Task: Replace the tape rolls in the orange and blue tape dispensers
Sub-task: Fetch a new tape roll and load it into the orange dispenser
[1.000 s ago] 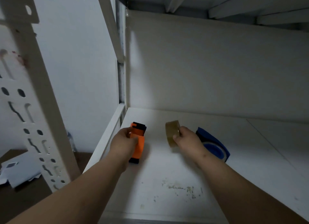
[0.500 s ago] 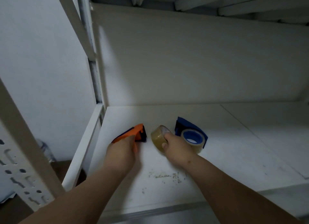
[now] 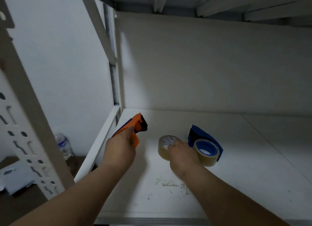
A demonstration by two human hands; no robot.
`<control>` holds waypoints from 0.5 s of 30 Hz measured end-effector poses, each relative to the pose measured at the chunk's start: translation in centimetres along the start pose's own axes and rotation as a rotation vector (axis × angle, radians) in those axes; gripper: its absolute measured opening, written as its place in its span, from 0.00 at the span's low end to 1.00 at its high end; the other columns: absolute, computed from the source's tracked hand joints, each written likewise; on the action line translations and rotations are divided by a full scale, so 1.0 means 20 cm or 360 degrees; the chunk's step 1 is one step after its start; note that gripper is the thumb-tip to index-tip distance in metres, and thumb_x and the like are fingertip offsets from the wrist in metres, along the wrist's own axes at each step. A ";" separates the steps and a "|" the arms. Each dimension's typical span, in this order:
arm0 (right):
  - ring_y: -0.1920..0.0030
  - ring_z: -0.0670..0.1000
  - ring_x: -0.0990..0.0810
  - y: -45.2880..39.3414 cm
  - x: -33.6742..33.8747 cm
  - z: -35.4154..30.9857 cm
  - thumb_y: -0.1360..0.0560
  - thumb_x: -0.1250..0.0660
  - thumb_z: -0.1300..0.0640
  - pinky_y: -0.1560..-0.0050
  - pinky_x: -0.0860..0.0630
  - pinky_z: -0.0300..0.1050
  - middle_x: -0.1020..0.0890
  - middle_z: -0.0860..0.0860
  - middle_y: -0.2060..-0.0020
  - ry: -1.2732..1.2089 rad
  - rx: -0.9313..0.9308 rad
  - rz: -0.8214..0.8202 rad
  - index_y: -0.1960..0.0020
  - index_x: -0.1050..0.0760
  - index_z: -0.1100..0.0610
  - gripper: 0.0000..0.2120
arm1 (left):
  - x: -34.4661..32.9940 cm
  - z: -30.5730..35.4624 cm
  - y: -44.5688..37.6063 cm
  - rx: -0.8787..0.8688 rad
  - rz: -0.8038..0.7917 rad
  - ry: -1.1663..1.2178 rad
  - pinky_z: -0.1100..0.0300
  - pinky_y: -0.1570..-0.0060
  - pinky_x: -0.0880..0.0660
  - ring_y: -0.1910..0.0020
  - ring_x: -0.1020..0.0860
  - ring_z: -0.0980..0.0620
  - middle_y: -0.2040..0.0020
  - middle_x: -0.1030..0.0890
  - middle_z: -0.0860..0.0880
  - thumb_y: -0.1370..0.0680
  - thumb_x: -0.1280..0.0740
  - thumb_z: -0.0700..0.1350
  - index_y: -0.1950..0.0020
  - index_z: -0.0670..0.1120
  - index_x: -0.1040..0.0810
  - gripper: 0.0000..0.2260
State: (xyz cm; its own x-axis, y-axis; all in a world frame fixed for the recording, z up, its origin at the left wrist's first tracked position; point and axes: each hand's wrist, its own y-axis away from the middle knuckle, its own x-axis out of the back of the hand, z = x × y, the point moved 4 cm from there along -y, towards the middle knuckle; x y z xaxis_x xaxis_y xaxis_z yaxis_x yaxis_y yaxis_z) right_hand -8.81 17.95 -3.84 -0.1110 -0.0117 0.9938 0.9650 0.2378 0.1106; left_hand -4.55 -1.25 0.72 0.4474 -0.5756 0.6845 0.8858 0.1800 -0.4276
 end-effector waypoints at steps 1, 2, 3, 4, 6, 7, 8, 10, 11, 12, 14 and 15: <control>0.30 0.59 0.35 -0.04 0.00 0.02 0.23 0.41 0.61 0.33 0.35 0.50 0.38 0.56 0.26 -0.0136 -0.0068 -0.0163 0.25 0.42 0.57 0.27 | 0.00 0.01 0.00 0.0025 0.0033 0.0020 0.75 0.73 0.33 0.69 0.32 0.58 0.69 0.30 0.65 0.22 0.39 0.35 0.36 0.62 0.31 0.23; 0.28 0.58 0.38 -0.08 -0.01 0.03 0.22 0.41 0.60 0.30 0.38 0.50 0.41 0.55 0.25 -0.0289 -0.0150 -0.0318 0.23 0.47 0.56 0.29 | 0.01 0.03 0.00 0.0027 0.0076 0.0047 0.76 0.72 0.31 0.70 0.34 0.60 0.70 0.29 0.65 0.23 0.39 0.35 0.35 0.62 0.32 0.24; 0.26 0.57 0.40 -0.11 -0.01 0.04 0.21 0.41 0.60 0.27 0.42 0.48 0.43 0.54 0.24 -0.0410 -0.0220 -0.0429 0.23 0.51 0.56 0.30 | 0.01 0.04 0.00 0.0024 0.0108 0.0049 0.79 0.68 0.31 0.71 0.36 0.61 0.70 0.30 0.64 0.23 0.38 0.34 0.35 0.62 0.33 0.25; 0.26 0.56 0.41 -0.14 -0.01 0.05 0.21 0.41 0.60 0.26 0.44 0.47 0.44 0.54 0.24 -0.0481 -0.0251 -0.0455 0.23 0.53 0.57 0.31 | 0.01 0.04 0.01 0.0026 0.0112 0.0018 0.79 0.68 0.32 0.71 0.37 0.62 0.68 0.31 0.61 0.23 0.38 0.35 0.35 0.62 0.32 0.25; 0.25 0.56 0.45 -0.18 -0.01 0.06 0.22 0.41 0.64 0.26 0.47 0.45 0.49 0.55 0.23 -0.0571 -0.0166 -0.0236 0.23 0.55 0.58 0.33 | -0.01 0.04 0.01 0.0098 0.0088 -0.0086 0.77 0.73 0.36 0.71 0.37 0.63 0.61 0.30 0.58 0.21 0.38 0.37 0.35 0.59 0.26 0.20; 0.24 0.56 0.47 -0.18 0.00 0.06 0.23 0.42 0.66 0.26 0.47 0.45 0.51 0.55 0.22 -0.0649 -0.0097 -0.0085 0.23 0.56 0.58 0.34 | -0.02 0.03 0.01 0.0168 0.0081 -0.0118 0.78 0.71 0.39 0.70 0.36 0.64 0.58 0.29 0.56 0.20 0.39 0.38 0.35 0.56 0.25 0.18; 0.24 0.56 0.48 -0.17 0.00 0.05 0.25 0.43 0.68 0.26 0.46 0.45 0.53 0.55 0.22 -0.0722 -0.0037 0.0008 0.23 0.55 0.58 0.35 | -0.02 0.02 0.02 0.0238 0.0083 -0.0125 0.78 0.68 0.41 0.69 0.35 0.65 0.57 0.28 0.56 0.20 0.39 0.40 0.34 0.53 0.25 0.16; 0.24 0.56 0.47 -0.17 0.00 0.05 0.27 0.43 0.70 0.28 0.43 0.46 0.53 0.54 0.22 -0.0803 0.0084 0.0115 0.23 0.51 0.56 0.35 | -0.03 0.02 0.03 0.0361 0.0101 -0.0062 0.74 0.68 0.38 0.67 0.32 0.63 0.55 0.26 0.56 0.20 0.40 0.40 0.32 0.53 0.25 0.17; 0.25 0.56 0.45 -0.16 0.00 0.05 0.28 0.44 0.69 0.29 0.43 0.44 0.51 0.54 0.23 -0.0830 0.0140 0.0146 0.23 0.48 0.56 0.35 | -0.03 0.03 0.03 0.0424 0.0111 0.0000 0.72 0.67 0.36 0.65 0.30 0.61 0.53 0.25 0.56 0.20 0.39 0.41 0.30 0.55 0.26 0.19; 0.26 0.56 0.43 -0.16 0.00 0.05 0.27 0.44 0.69 0.30 0.42 0.43 0.50 0.53 0.23 -0.0865 0.0176 0.0149 0.24 0.47 0.57 0.33 | -0.04 0.04 0.04 0.0483 0.0126 0.0087 0.69 0.65 0.34 0.62 0.27 0.59 0.51 0.22 0.57 0.20 0.38 0.42 0.29 0.56 0.28 0.20; 0.29 0.56 0.37 -0.14 0.00 0.05 0.25 0.43 0.66 0.33 0.39 0.42 0.43 0.55 0.25 -0.0953 0.0177 0.0082 0.25 0.44 0.59 0.28 | -0.05 0.07 0.05 0.0611 0.0187 0.0356 0.68 0.61 0.31 0.56 0.24 0.57 0.47 0.20 0.54 0.20 0.38 0.42 0.28 0.55 0.28 0.21; 0.32 0.56 0.34 -0.13 0.00 0.06 0.24 0.42 0.63 0.35 0.36 0.43 0.39 0.56 0.27 -0.1011 0.0164 0.0028 0.26 0.42 0.59 0.26 | -0.06 0.08 0.06 0.0668 0.0223 0.0517 0.65 0.58 0.29 0.54 0.23 0.56 0.44 0.19 0.53 0.21 0.38 0.40 0.29 0.54 0.27 0.21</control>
State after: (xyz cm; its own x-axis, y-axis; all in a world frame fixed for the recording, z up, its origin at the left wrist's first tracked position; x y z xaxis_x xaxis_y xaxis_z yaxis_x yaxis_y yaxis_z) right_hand -11.60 18.42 -4.12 -0.2451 0.5628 0.7894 0.9436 0.3253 0.0611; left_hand -3.91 0.98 0.38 0.5623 -0.7282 0.3918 0.8233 0.5370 -0.1836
